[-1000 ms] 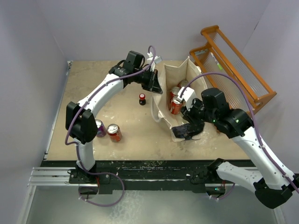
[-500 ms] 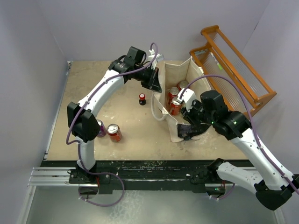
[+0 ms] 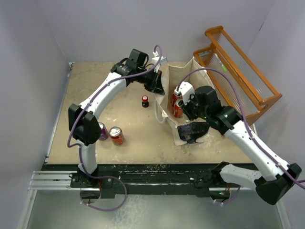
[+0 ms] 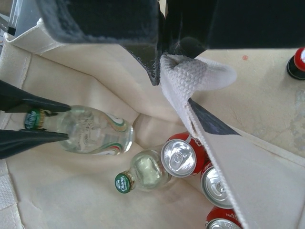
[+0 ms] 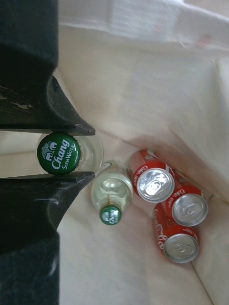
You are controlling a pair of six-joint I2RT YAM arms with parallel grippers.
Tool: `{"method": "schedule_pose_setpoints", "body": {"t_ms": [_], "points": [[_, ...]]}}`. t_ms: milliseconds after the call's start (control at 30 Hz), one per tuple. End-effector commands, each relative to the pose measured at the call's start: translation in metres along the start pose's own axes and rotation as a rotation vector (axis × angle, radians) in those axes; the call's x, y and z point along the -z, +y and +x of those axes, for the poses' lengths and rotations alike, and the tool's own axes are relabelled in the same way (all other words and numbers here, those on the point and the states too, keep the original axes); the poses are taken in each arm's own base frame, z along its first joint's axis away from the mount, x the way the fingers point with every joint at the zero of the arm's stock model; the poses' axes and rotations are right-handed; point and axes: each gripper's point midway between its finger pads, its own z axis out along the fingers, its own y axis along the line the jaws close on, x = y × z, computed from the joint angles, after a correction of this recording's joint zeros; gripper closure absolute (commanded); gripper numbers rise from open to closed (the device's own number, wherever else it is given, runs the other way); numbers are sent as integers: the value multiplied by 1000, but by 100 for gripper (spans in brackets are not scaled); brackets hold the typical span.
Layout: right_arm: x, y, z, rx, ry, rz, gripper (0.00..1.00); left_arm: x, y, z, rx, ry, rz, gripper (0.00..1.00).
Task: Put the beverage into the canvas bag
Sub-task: Place the drink in the canvas bag.
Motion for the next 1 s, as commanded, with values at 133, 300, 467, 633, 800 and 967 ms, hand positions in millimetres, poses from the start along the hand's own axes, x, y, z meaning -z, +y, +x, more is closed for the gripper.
{"method": "schedule_pose_setpoints", "body": {"t_ms": [133, 300, 467, 633, 800, 967], "points": [[-18, -49, -76, -53, -249, 196, 100, 24, -22, -34, -165, -131, 46, 100], [-34, -52, -72, -48, -253, 207, 100, 25, -28, -36, -178, -147, 69, 100], [-45, -49, -66, -55, -251, 188, 100, 30, -36, -41, -199, -169, 90, 100], [-52, -33, -58, -68, -271, 117, 100, 32, -40, -41, -215, -180, 109, 100], [-53, -14, -52, -74, -280, 26, 100, 33, -39, -43, -218, -187, 100, 100], [-59, -9, -38, -93, -249, 16, 100, 33, -39, -44, -219, -192, 96, 100]]}}
